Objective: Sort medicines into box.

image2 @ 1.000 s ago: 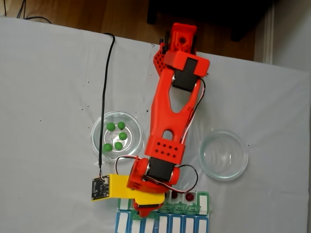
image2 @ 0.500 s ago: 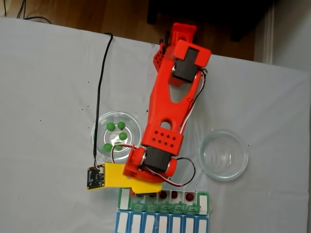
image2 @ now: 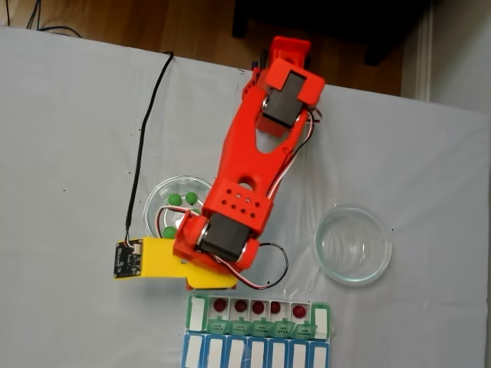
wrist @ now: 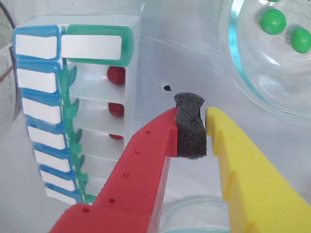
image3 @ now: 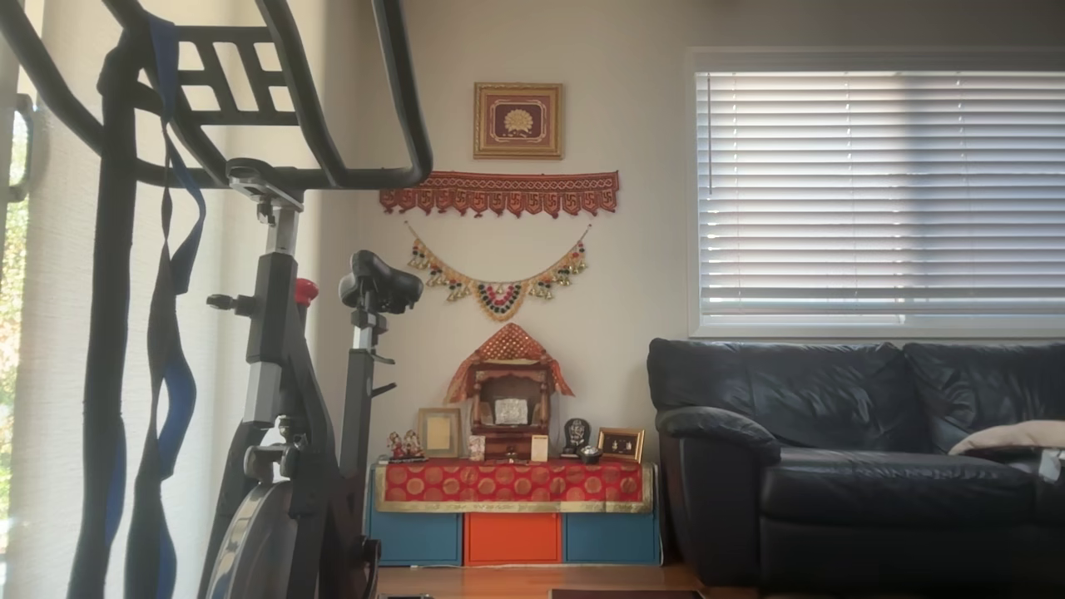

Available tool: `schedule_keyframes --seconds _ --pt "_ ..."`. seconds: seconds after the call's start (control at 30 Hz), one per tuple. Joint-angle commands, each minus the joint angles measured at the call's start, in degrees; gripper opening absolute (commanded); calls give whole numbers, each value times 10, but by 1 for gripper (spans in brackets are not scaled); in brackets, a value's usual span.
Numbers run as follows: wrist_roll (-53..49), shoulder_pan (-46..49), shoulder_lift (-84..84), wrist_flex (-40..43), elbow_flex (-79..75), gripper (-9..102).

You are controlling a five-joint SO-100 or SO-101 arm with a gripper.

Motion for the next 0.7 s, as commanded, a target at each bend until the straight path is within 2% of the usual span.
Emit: schedule_keyframes --seconds 0.0,0.07,0.2,0.43,0.67 --pt "-33 16 35 37 -40 1" --pt "-52 23 42 39 -13 2" --pt "-50 45 70 -19 75 3" --pt "-111 94 98 -15 107 3" --pt "-129 120 111 -18 127 3"
